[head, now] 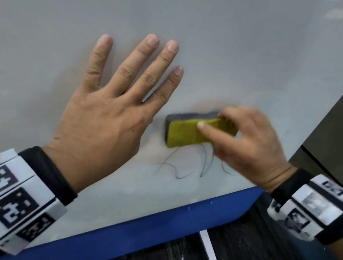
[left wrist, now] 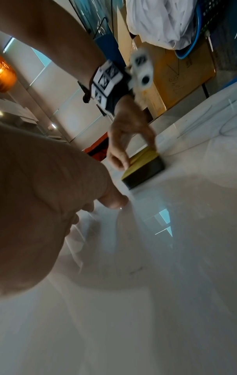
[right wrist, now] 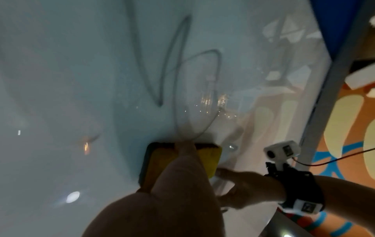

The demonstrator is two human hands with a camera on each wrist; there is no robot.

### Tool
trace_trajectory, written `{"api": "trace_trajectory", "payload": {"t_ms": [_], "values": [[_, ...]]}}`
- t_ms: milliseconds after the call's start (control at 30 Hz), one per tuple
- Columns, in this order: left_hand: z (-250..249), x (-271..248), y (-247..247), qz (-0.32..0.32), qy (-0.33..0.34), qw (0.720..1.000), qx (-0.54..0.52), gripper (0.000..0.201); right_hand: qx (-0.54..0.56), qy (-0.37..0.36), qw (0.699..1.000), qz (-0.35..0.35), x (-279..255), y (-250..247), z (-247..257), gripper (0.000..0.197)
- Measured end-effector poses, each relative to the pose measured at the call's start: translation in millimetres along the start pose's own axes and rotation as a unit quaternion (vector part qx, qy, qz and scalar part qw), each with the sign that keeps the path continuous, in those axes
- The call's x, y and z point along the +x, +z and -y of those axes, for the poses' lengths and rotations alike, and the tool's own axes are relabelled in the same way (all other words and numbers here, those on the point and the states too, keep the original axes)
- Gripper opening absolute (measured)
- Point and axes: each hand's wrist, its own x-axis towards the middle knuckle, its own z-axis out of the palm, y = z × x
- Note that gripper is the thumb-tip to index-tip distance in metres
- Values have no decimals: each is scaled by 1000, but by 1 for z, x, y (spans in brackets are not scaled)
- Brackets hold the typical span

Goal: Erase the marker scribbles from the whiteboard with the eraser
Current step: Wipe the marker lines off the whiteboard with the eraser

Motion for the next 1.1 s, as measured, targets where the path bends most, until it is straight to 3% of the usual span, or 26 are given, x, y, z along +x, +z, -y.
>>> {"api": "trace_trajectory", "payload": {"t_ms": [100, 200, 300, 400, 533, 633, 733, 800, 967, 1033, 1100], "values": [[1, -9, 5, 6, 5, 1000, 5, 75, -9, 86, 995, -46, 16, -18, -26, 46], [0, -19, 8, 4, 1, 1000, 3, 74, 8, 154, 986, -70, 10, -9, -7, 51], [1, -25, 10, 3, 6, 1000, -1, 76, 12, 83, 996, -3, -7, 13, 29, 49], [4, -30, 11, 2, 11, 1000, -4, 78, 10, 23, 999, 30, -1, 9, 25, 45], [4, -44, 18, 11, 11, 1000, -6, 80, 7, 124, 992, -29, 15, -11, -1, 52], [-1, -53, 23, 11, 0, 1000, -11, 82, 25, 155, 987, -26, 7, -2, 22, 54], [-5, -58, 26, 9, -11, 1000, -10, 86, 22, 28, 998, 53, -13, 22, 54, 47], [-6, -59, 28, 8, -17, 1000, -9, 84, 11, -24, 998, 65, -10, 20, 44, 47], [-17, -61, 32, 8, -41, 999, -9, 79, 12, 63, 998, -18, 13, -9, -9, 47], [-23, -63, 35, 6, -63, 998, -14, 78, 37, 96, 994, -32, 10, -3, -2, 49], [-29, -66, 38, 1, -85, 996, -14, 76, 47, 67, 996, -19, -4, 13, 18, 48]]}}
